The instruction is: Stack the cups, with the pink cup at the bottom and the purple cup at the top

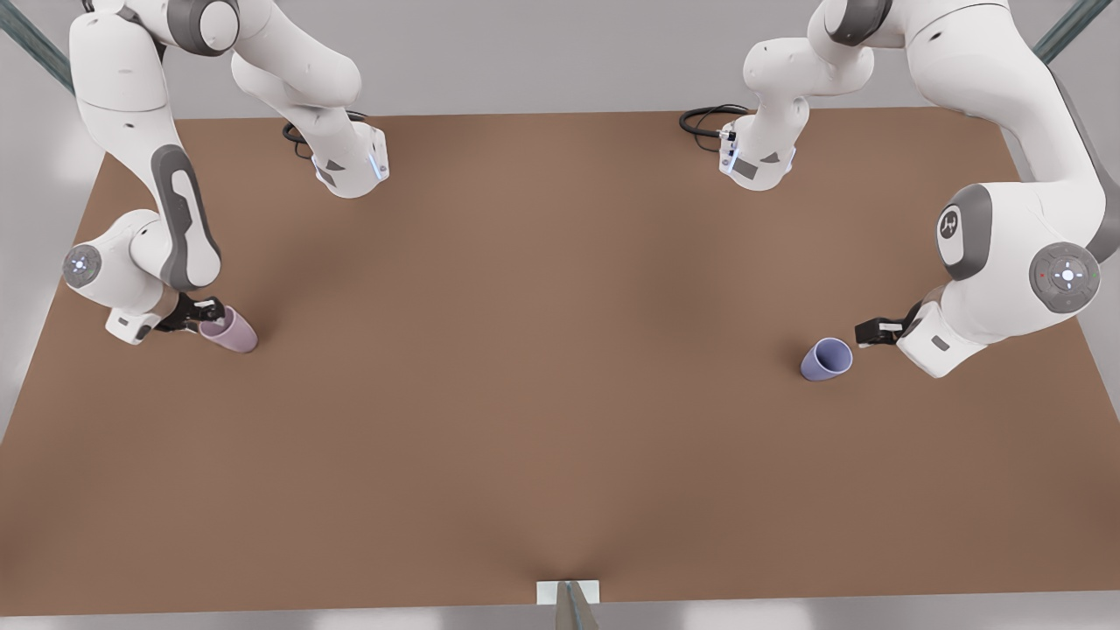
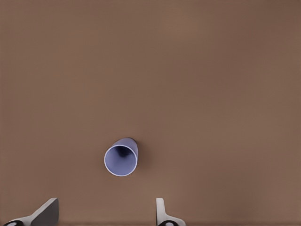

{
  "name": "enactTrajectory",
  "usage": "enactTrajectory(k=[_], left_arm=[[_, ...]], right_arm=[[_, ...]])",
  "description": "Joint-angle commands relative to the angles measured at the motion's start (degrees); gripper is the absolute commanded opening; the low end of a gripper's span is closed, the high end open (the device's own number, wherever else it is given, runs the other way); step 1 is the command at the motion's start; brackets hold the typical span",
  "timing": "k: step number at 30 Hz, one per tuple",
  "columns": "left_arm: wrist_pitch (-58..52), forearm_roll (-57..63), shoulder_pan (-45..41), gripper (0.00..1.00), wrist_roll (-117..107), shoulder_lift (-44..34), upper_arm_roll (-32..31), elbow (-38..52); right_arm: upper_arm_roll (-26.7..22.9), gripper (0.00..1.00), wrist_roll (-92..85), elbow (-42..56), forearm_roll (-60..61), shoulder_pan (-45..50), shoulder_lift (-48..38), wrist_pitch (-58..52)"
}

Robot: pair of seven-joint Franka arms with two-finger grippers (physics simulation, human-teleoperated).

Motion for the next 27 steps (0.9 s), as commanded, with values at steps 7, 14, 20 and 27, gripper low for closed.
enactTrajectory(k=[7, 14, 20, 27], left_arm=[[0.18, 0.02, 0.04, 1.00, -0.21, 0.05, 0.05, 0.00], [1.23, -0.07, 0.66, 1.00, -0.12, 0.93, 0.23, 0.18], [2.02, -0.07, 0.66, 1.00, -0.12, 1.28, 0.58, 0.09], [2.02, -0.51, 0.75, 1.00, 0.06, 1.98, 1.37, 0.09]], right_arm=[[0.07, 0.21, -10.73, 0.15, 0.39, 0.35, -0.77, 0.89], [0.95, 0.21, -3.09, 3.14, 0.13, 5.80, -6.48, -8.16], [17.11, 0.21, 28.90, 11.57, -1.37, 9.75, -6.40, -16.42], [20.02, 0.21, 74.69, 36.35, -2.07, 37.08, 6.96, -31.54]])
